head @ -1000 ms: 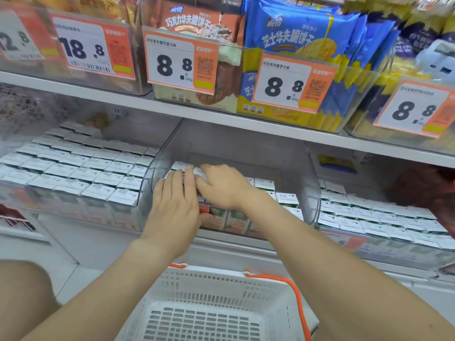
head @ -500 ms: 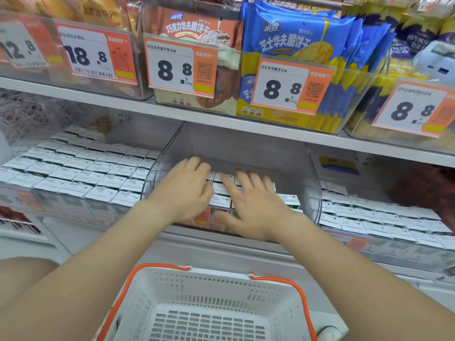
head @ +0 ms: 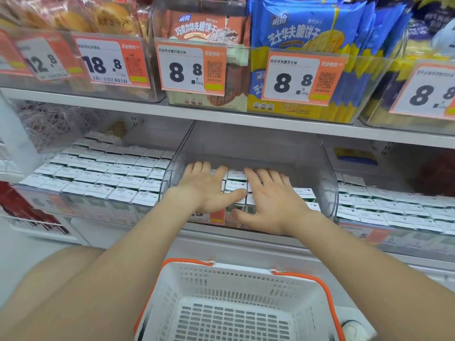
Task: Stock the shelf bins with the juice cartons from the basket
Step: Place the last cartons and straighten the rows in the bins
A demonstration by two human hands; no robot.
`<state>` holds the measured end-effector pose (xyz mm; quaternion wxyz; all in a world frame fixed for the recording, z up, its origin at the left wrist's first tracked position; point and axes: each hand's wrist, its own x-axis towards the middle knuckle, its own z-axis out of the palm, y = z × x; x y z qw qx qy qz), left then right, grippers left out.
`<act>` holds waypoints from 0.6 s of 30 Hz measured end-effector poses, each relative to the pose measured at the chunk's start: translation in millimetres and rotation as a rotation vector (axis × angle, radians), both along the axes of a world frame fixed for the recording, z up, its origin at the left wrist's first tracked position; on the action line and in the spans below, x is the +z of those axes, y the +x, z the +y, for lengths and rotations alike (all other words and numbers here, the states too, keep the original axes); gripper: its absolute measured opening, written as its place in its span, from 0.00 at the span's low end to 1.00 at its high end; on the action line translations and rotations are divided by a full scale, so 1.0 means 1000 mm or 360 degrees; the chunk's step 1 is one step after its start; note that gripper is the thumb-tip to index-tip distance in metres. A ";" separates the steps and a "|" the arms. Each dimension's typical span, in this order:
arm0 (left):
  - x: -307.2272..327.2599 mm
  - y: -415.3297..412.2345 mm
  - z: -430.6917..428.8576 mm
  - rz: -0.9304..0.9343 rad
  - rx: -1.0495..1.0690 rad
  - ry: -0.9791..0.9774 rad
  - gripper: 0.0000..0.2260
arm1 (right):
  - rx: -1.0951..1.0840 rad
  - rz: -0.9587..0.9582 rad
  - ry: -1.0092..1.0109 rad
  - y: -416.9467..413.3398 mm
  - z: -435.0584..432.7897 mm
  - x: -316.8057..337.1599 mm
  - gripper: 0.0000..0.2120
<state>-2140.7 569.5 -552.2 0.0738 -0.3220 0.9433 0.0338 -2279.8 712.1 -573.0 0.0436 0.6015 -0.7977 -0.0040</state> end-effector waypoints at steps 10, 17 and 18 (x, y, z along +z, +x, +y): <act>0.005 -0.015 -0.021 0.0051 -0.0079 -0.0022 0.45 | 0.0013 0.0015 0.0007 0.000 -0.001 0.002 0.51; 0.002 -0.027 -0.031 -0.0080 -0.0059 -0.0081 0.51 | -0.0003 0.0012 -0.0002 -0.002 -0.004 -0.001 0.54; 0.003 -0.028 -0.032 -0.0089 -0.0031 -0.0062 0.53 | -0.0011 0.0010 -0.0010 -0.002 -0.005 0.000 0.54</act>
